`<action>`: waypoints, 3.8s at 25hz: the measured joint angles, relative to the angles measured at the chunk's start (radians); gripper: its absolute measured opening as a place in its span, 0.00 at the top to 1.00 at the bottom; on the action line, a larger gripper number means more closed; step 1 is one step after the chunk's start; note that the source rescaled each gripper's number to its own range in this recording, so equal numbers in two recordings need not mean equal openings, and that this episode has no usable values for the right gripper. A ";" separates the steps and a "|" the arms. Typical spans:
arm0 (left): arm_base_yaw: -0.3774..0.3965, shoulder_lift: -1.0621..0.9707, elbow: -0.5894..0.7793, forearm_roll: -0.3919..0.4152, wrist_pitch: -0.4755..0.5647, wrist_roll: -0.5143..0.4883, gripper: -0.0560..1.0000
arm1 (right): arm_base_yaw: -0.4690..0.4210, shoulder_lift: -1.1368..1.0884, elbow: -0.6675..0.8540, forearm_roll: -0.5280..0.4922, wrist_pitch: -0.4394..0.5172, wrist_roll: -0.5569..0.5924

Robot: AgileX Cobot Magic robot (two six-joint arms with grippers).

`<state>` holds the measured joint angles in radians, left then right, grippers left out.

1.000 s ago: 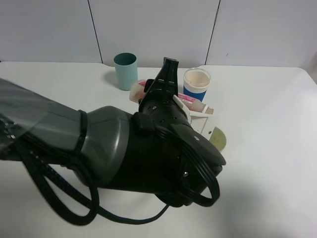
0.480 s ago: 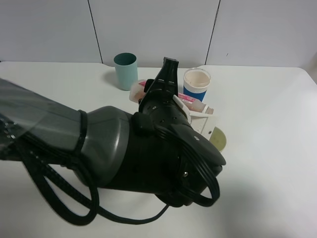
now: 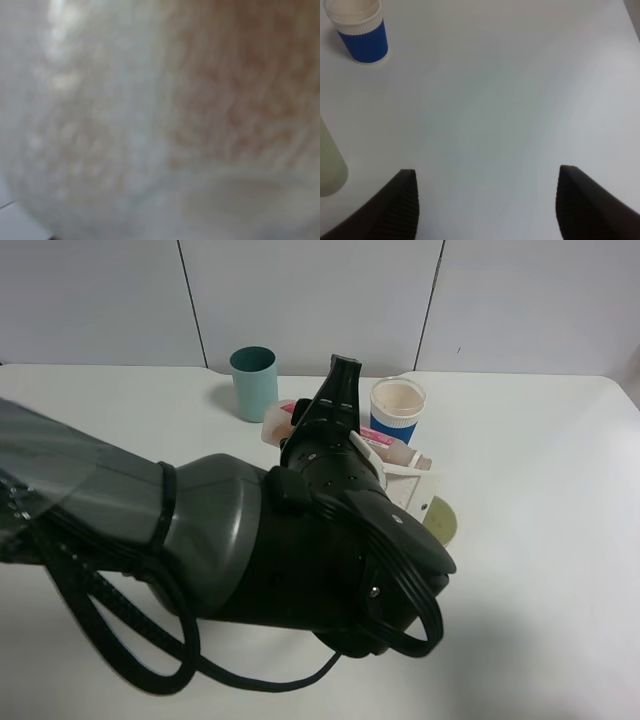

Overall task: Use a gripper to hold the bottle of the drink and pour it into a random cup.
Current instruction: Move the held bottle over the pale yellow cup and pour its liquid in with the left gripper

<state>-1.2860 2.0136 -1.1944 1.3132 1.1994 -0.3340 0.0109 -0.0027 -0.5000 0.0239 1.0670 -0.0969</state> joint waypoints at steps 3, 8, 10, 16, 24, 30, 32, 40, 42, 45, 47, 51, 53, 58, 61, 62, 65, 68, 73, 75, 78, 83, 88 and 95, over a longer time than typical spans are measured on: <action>0.000 0.000 0.000 0.007 0.000 0.004 0.93 | 0.000 0.000 0.000 0.000 0.000 0.000; 0.000 0.000 0.000 0.021 0.000 0.004 0.93 | 0.000 0.000 0.000 0.000 0.000 0.000; 0.000 0.000 0.000 0.025 0.000 0.007 0.93 | 0.000 0.000 0.000 0.000 0.000 0.000; 0.000 0.000 0.000 0.037 0.000 0.015 0.94 | 0.000 0.000 0.000 0.000 0.000 0.000; 0.000 0.000 0.000 0.069 0.000 0.034 0.94 | 0.000 0.000 0.000 0.000 0.000 0.000; 0.000 0.000 0.000 0.070 0.000 0.037 0.94 | 0.000 0.000 0.000 0.000 0.000 0.000; 0.000 0.000 0.000 0.070 0.000 0.037 0.94 | 0.000 0.000 0.000 0.000 0.000 0.000; 0.000 0.000 0.000 0.079 0.000 0.058 0.94 | 0.000 0.000 0.000 0.000 0.000 0.000; 0.000 0.000 0.000 0.080 0.000 0.067 0.94 | 0.000 0.000 0.000 0.000 0.000 0.000; 0.000 0.000 0.000 0.089 0.000 0.073 0.94 | 0.000 0.000 0.000 0.000 0.000 0.000; 0.000 0.000 0.000 0.099 0.000 0.074 0.94 | 0.000 0.000 0.000 0.000 0.000 0.000; 0.000 0.000 0.000 0.111 0.000 0.075 0.94 | 0.000 0.000 0.000 0.000 0.000 0.000; 0.000 0.000 0.000 0.116 0.000 0.075 0.94 | 0.000 0.000 0.000 0.000 0.000 0.000; 0.000 0.000 0.000 0.137 0.002 0.074 0.94 | 0.000 0.000 0.000 0.000 0.000 0.000; 0.000 0.000 0.000 0.153 0.007 0.074 0.94 | 0.000 0.000 0.000 0.000 0.000 0.000; 0.000 0.000 0.000 0.157 0.007 0.074 0.94 | 0.000 0.000 0.000 0.000 0.000 0.000; 0.000 0.000 0.000 0.170 0.007 0.074 0.94 | 0.000 0.000 0.000 0.000 0.000 0.000; 0.000 0.000 0.000 0.176 0.007 0.074 0.94 | 0.000 0.000 0.000 0.000 0.000 0.000; 0.000 0.000 0.000 0.176 0.007 0.076 0.94 | 0.000 0.000 0.000 0.000 0.000 0.000; 0.000 0.000 0.000 0.176 0.007 0.078 0.94 | 0.000 0.000 0.000 0.000 0.000 0.000; 0.000 0.000 0.000 0.176 0.007 0.082 0.94 | 0.000 0.000 0.000 0.000 0.000 0.000; 0.000 0.000 0.000 0.186 0.007 0.082 0.94 | 0.000 0.000 0.000 0.000 0.000 0.000; 0.000 0.000 0.000 0.220 0.007 0.082 0.94 | 0.000 0.000 0.000 0.000 0.000 0.000; 0.000 0.000 0.000 0.235 0.007 0.081 0.94 | 0.000 0.000 0.000 0.000 0.000 0.000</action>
<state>-1.2860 2.0136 -1.1944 1.5481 1.2065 -0.2525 0.0109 -0.0027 -0.5000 0.0239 1.0670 -0.0969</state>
